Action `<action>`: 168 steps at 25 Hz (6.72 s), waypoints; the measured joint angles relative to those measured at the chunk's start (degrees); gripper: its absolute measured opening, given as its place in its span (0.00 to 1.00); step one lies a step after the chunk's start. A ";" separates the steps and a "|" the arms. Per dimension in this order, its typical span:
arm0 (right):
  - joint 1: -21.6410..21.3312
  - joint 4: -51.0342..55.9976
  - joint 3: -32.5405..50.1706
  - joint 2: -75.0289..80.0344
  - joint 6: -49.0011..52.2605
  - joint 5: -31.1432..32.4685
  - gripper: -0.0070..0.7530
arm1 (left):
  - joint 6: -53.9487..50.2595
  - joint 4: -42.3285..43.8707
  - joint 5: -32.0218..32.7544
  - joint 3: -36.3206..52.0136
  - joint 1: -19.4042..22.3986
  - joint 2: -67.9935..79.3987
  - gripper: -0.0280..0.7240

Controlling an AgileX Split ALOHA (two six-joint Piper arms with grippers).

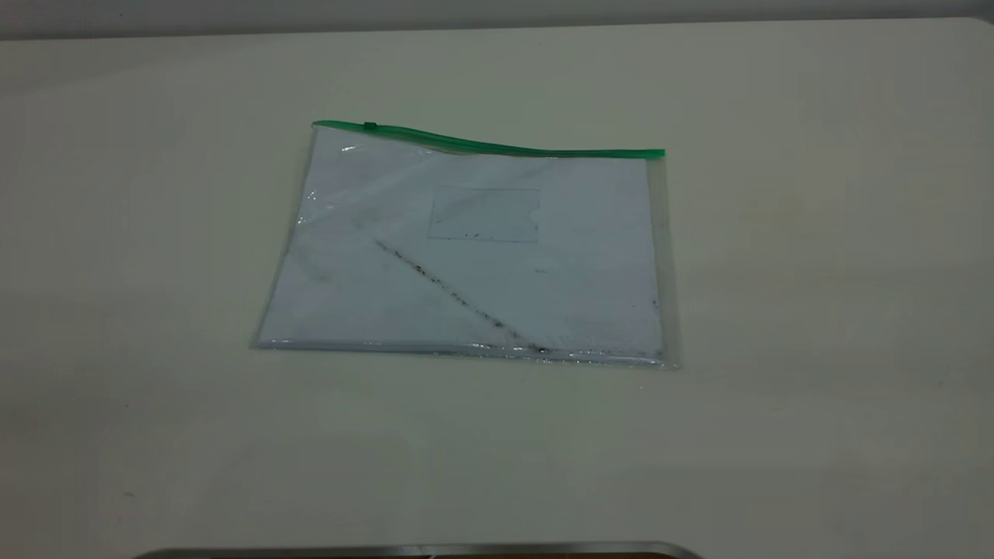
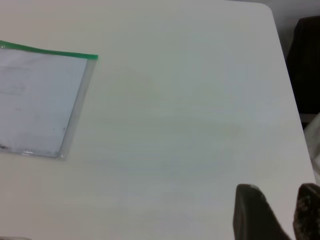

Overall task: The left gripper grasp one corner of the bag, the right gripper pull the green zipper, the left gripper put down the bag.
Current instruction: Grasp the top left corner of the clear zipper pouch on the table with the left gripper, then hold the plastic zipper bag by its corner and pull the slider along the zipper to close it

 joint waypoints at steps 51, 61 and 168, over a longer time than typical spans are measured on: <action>0.00 -1.91 -0.79 7.06 5.78 -1.84 0.69 | 23.05 -23.08 -49.55 -29.89 -7.56 101.09 0.82; 0.00 -1.47 -3.91 30.32 6.25 -19.76 0.77 | 28.41 -28.11 -40.37 -48.78 -7.85 120.50 0.82; 14.76 83.26 -33.11 117.86 -104.59 -27.23 0.76 | 98.41 -39.69 1.73 -101.38 -23.42 151.57 0.11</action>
